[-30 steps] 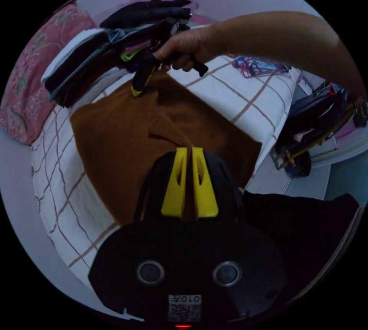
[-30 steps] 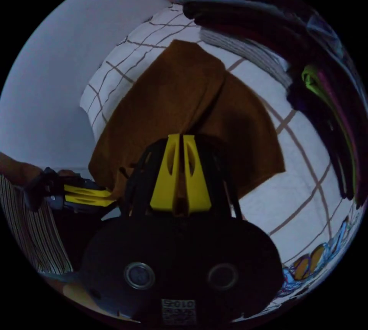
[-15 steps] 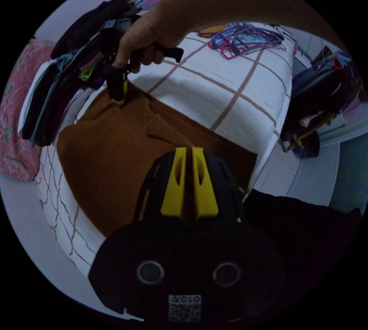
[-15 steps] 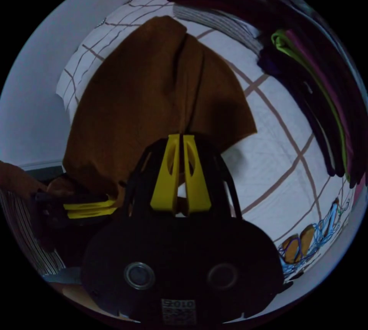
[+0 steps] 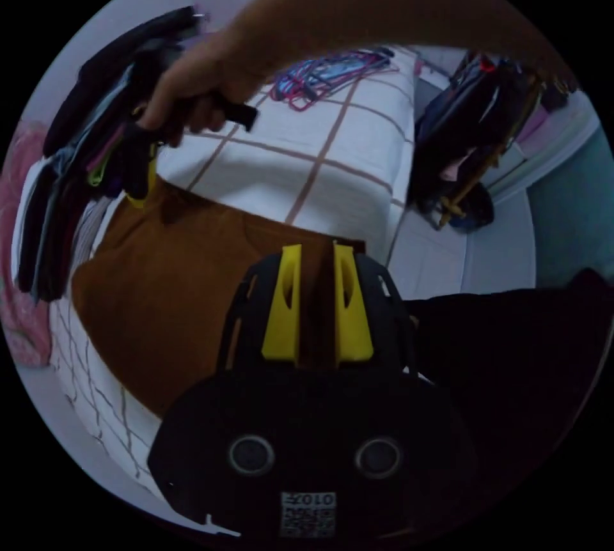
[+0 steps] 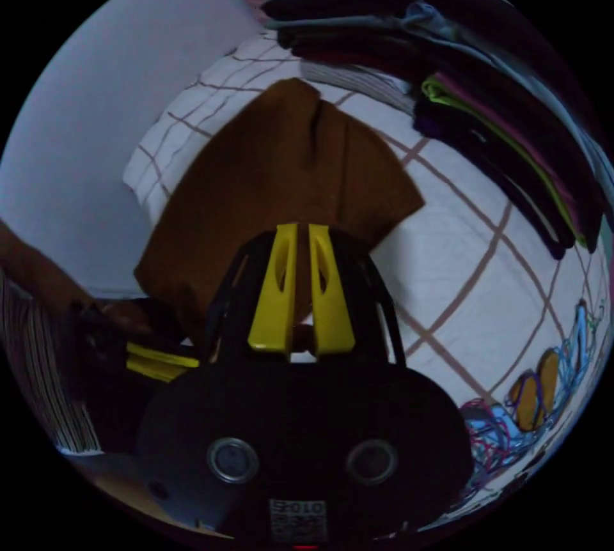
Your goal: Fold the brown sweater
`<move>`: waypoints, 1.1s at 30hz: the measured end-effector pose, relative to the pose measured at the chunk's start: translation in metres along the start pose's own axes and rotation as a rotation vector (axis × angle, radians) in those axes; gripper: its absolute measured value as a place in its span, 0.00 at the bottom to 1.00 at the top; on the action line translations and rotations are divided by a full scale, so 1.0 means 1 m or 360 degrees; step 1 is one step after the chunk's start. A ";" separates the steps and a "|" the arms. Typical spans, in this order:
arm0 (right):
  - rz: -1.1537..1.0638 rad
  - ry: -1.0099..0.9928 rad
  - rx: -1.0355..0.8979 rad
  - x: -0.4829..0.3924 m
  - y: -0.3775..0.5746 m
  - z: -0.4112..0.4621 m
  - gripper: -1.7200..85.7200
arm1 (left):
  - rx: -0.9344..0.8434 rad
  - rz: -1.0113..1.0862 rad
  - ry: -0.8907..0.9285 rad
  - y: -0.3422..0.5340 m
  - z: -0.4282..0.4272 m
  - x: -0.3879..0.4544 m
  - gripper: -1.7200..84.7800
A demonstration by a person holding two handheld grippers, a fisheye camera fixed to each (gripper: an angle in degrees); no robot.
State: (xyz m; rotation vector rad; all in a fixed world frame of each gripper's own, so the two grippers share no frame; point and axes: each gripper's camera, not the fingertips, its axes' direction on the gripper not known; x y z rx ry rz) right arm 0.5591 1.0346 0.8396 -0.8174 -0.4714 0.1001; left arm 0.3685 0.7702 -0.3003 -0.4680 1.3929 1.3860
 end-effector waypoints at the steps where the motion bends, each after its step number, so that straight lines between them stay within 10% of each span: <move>1: -0.0013 -0.0033 0.0018 -0.010 0.011 0.005 0.05 | 0.0023 -0.0032 -0.0007 0.012 -0.006 -0.002 0.12; 9: 0.0161 -0.0001 -0.0210 -0.037 0.088 0.069 0.04 | 0.0006 -0.0263 -0.0441 0.115 -0.045 -0.059 0.13; 22: 0.0196 -0.0209 0.0125 -0.112 0.168 0.071 0.03 | 0.0105 0.0277 -0.0231 0.183 -0.037 -0.050 0.14; 33: 0.0534 -0.0055 -0.0231 -0.138 0.256 0.125 0.03 | -0.0170 0.0337 -0.0027 0.240 -0.002 -0.070 0.14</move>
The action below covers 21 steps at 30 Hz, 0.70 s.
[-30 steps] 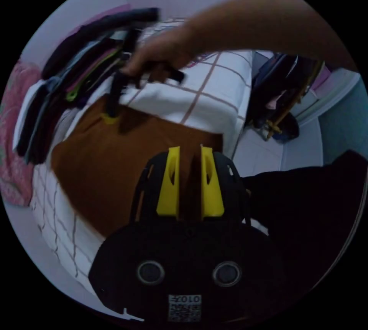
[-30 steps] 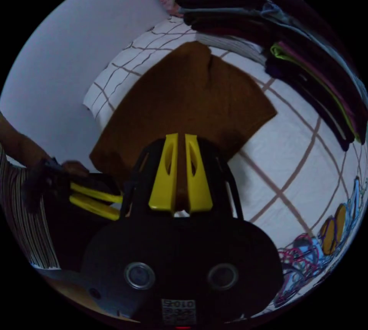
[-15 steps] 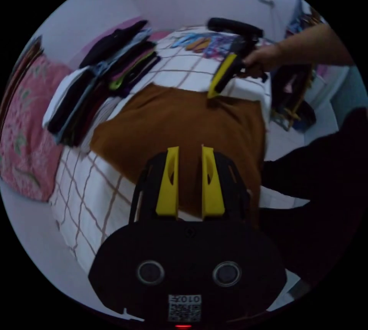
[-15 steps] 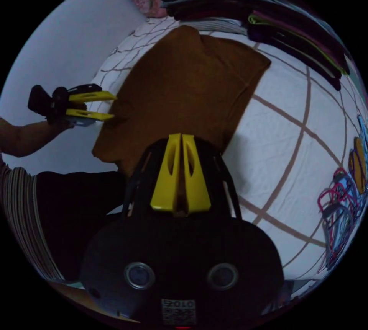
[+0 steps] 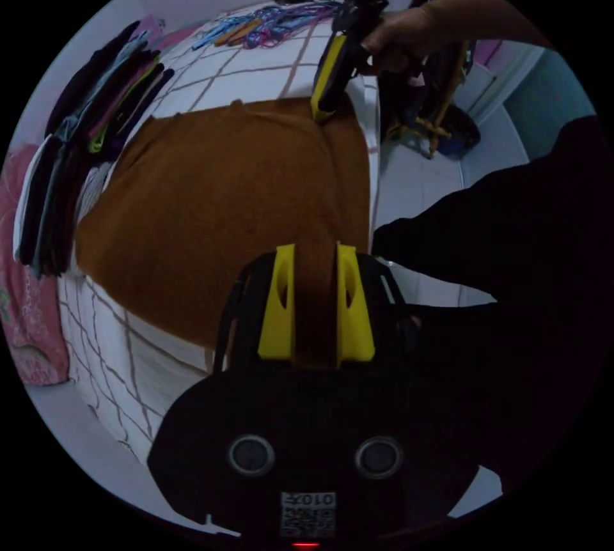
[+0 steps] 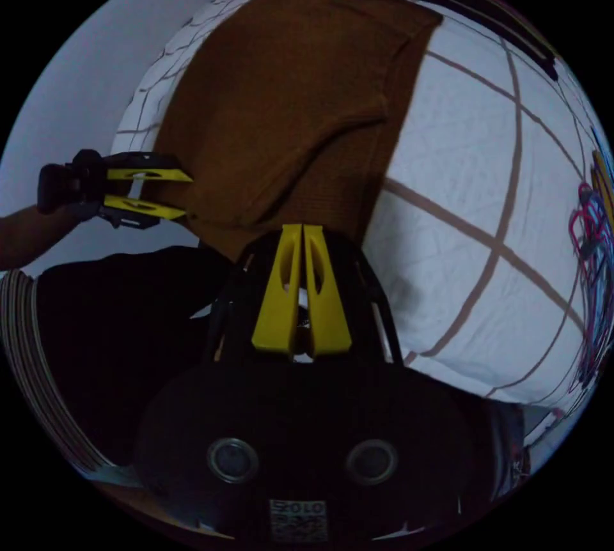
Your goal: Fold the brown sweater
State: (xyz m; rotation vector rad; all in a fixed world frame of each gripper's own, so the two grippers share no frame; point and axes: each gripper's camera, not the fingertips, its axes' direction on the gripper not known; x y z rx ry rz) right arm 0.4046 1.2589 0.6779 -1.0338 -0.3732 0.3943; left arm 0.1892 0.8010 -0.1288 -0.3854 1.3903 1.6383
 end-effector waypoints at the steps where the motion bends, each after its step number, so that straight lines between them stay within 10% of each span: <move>1: 0.0006 0.0012 0.0011 -0.004 0.009 0.002 0.03 | 0.0011 0.0001 0.0009 0.006 -0.002 -0.004 0.14; 12: -0.0011 0.0036 0.0166 -0.059 0.063 0.034 0.04 | -0.0022 0.0021 0.0118 0.052 0.003 -0.029 0.15; 21: 0.0037 0.0118 0.0321 -0.104 0.122 0.036 0.06 | 0.0170 -0.0714 -0.0126 0.166 -0.057 -0.098 0.17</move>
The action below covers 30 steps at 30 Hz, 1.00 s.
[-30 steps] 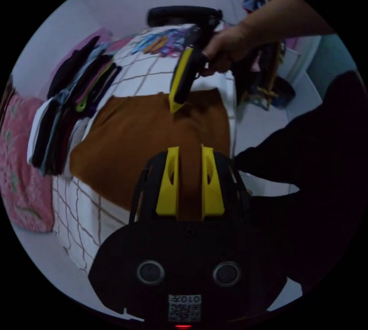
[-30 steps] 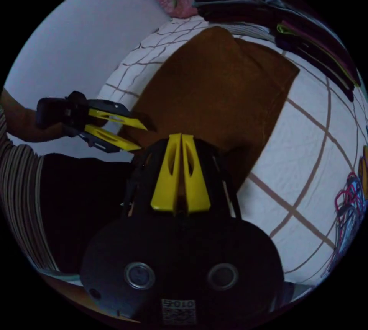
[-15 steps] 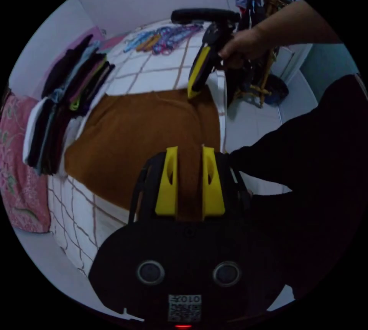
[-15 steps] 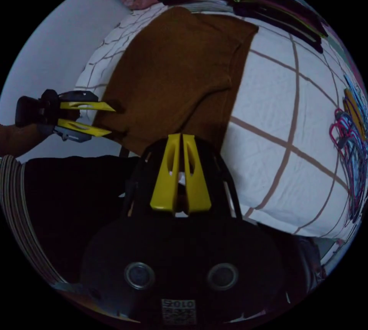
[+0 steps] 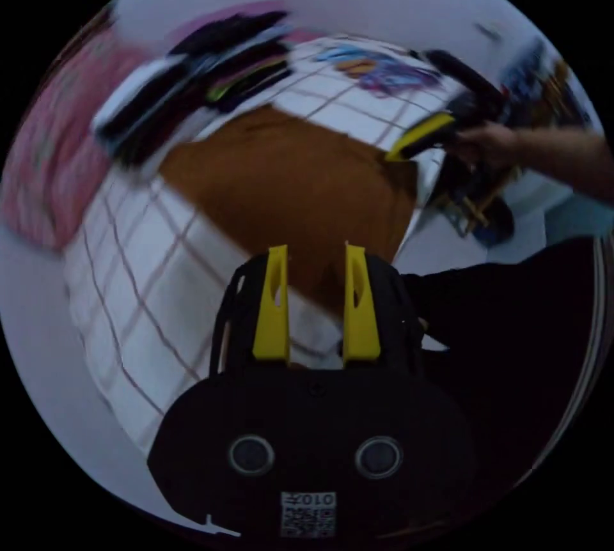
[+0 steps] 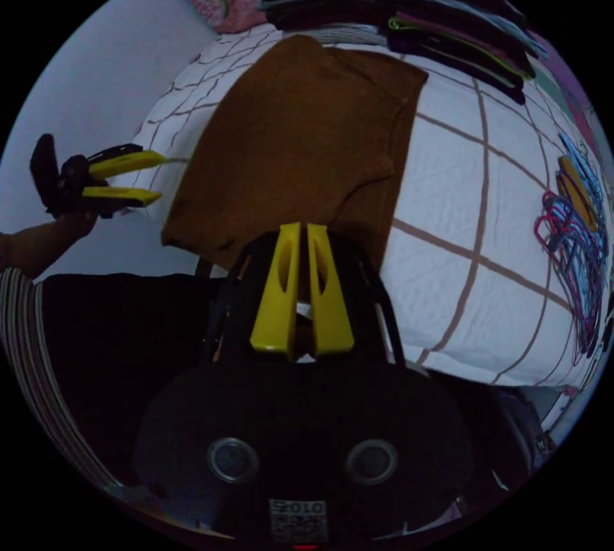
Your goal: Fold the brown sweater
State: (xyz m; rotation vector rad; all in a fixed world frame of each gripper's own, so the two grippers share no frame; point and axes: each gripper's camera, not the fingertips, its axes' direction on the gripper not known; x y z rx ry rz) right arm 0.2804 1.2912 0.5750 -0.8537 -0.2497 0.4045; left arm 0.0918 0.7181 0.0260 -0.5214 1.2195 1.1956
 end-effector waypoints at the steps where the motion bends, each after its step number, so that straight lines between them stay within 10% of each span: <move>1: -0.0010 -0.0001 0.0005 -0.009 0.009 0.001 0.06 | -0.0053 -0.0157 0.0082 0.018 0.001 -0.019 0.18; 13: -0.0201 -0.0048 -0.0067 -0.105 0.079 0.021 0.08 | -0.0234 -0.1019 0.0979 0.114 0.057 -0.100 0.17; 30: -0.1038 0.0409 -0.0025 -0.286 0.172 0.064 0.27 | -0.0023 -0.1006 0.1340 0.124 0.001 -0.147 0.11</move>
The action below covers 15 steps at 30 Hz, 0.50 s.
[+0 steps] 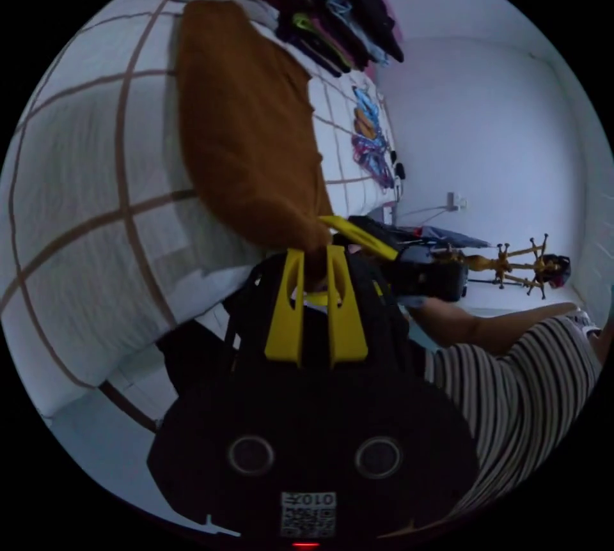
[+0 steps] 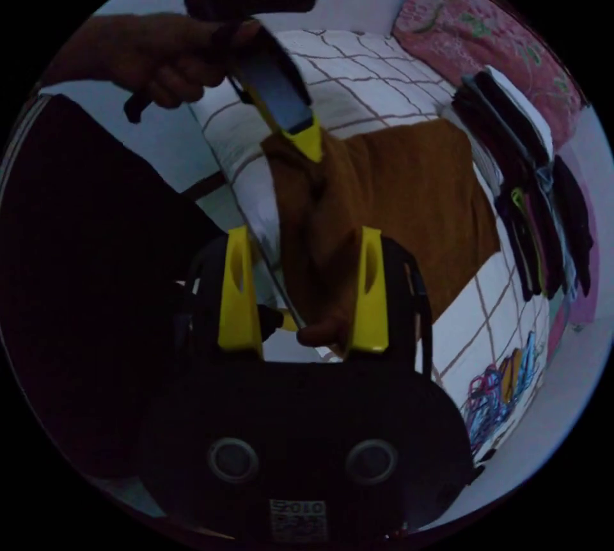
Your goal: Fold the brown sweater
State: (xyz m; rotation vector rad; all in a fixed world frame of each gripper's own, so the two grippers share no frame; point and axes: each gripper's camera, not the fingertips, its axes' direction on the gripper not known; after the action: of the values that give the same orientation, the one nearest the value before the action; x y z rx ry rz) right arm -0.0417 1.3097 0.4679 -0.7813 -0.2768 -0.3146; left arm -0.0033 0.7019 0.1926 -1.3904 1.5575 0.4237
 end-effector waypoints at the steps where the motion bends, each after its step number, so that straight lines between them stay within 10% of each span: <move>1: 0.0009 0.0072 -0.0016 -0.010 0.000 0.002 0.26 | -0.0006 0.0033 0.0025 -0.001 -0.003 0.005 0.11; 12: 0.0398 0.0221 0.0065 -0.054 0.016 0.005 0.08 | -0.0093 0.0442 0.0023 0.039 -0.018 0.057 0.13; 15: 0.0481 0.0119 0.0095 -0.062 0.020 -0.008 0.07 | -0.0010 0.0923 -0.0439 0.073 -0.033 0.090 0.16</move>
State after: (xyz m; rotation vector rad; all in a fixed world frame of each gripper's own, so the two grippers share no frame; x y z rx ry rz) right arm -0.0899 1.3285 0.4278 -0.7386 -0.0945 -0.0502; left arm -0.0720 0.6471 0.1105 -0.8179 1.7047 0.9273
